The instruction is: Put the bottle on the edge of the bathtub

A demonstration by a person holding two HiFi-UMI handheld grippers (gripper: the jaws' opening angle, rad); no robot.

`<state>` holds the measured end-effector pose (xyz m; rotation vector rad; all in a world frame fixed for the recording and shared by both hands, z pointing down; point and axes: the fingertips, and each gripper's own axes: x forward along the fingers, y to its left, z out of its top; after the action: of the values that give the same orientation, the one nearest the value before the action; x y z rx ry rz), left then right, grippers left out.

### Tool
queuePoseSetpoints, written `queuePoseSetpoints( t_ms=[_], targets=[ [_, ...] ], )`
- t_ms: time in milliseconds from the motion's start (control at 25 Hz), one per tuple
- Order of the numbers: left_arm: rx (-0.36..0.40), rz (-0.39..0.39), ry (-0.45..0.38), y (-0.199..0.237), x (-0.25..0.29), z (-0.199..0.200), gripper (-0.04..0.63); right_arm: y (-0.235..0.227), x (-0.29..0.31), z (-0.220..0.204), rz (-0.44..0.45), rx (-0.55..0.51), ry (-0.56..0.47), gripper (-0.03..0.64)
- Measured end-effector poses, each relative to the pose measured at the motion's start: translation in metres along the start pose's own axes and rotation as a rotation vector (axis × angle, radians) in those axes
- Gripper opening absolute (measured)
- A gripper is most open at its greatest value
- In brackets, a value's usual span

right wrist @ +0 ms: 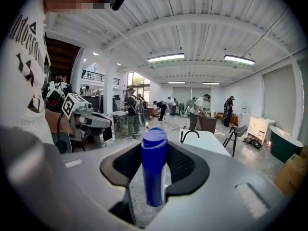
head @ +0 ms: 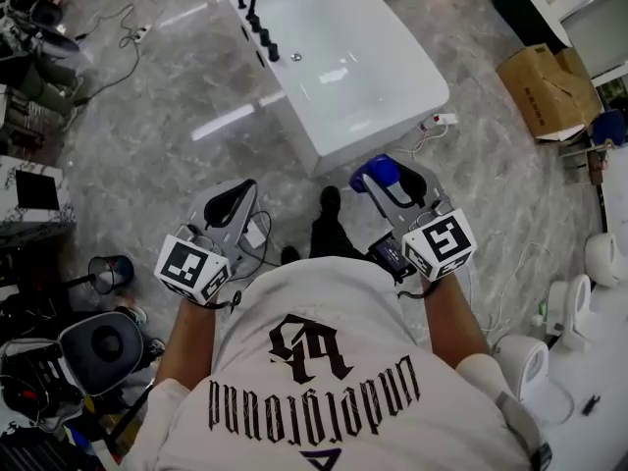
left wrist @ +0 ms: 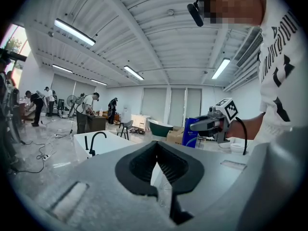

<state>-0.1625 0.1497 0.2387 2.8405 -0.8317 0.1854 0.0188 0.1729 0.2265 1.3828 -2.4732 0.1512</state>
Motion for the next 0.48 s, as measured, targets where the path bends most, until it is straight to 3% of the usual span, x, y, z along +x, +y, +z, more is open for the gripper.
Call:
queuePoseSetpoints(
  t_ms=[480],
  targets=[
    [-0.041,0.132,0.032,0.08,0.097,0.012,0.006,-0.094,0.119,0.006,0.179,-0.079,0.013,0.153]
  ],
)
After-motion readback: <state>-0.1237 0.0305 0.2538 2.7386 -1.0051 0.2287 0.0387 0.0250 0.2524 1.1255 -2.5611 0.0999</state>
